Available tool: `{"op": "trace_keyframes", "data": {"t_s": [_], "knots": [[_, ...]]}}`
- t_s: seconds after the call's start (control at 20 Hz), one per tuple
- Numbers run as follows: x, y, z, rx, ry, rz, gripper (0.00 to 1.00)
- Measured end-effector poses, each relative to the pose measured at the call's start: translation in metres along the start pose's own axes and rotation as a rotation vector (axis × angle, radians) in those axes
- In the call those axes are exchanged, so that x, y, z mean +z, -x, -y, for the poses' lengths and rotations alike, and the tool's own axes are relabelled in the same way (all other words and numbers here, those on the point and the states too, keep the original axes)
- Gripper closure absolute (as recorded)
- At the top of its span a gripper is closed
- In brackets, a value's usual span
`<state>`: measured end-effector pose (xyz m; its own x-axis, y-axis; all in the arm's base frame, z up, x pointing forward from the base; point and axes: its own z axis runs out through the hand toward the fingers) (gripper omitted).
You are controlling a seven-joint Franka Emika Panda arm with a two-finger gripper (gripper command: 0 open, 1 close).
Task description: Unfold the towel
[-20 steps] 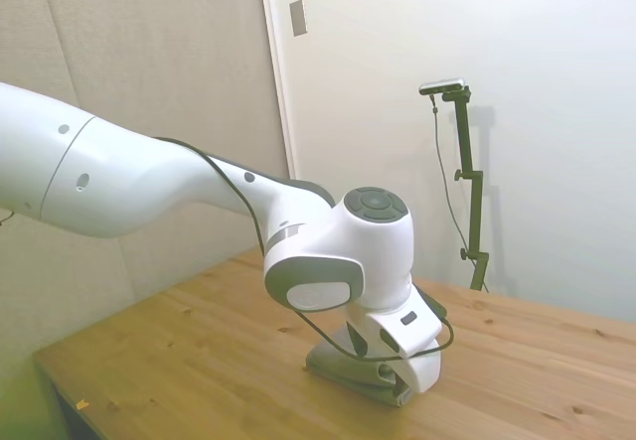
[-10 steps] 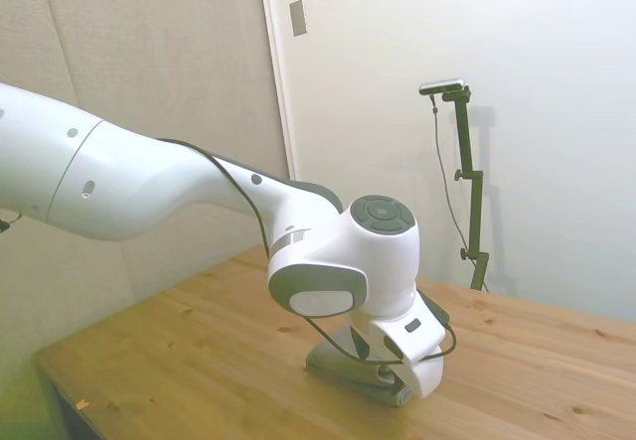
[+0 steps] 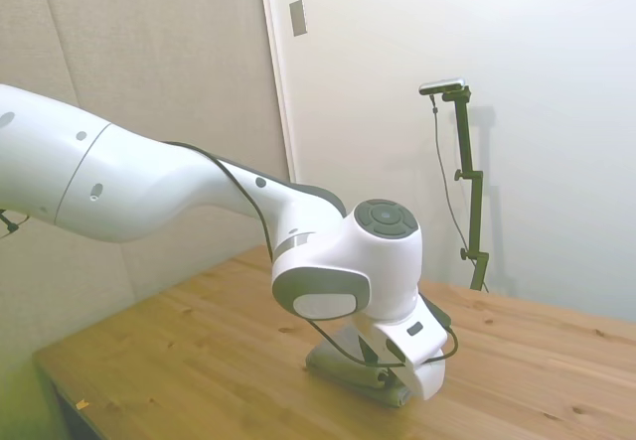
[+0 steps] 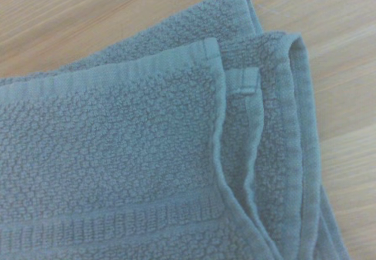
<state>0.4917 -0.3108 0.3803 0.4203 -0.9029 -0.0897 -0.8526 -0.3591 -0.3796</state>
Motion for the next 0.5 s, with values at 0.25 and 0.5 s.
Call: {"op": "trace_keyframes", "data": {"t_s": [0.25, 0.5], "knots": [[-0.0028, -0.0024, -0.0010, 0.005, -0.004, -0.005, 1.00], [-0.0069, -0.0036, 0.0016, 0.004, -0.014, -0.008, 1.00]]}}
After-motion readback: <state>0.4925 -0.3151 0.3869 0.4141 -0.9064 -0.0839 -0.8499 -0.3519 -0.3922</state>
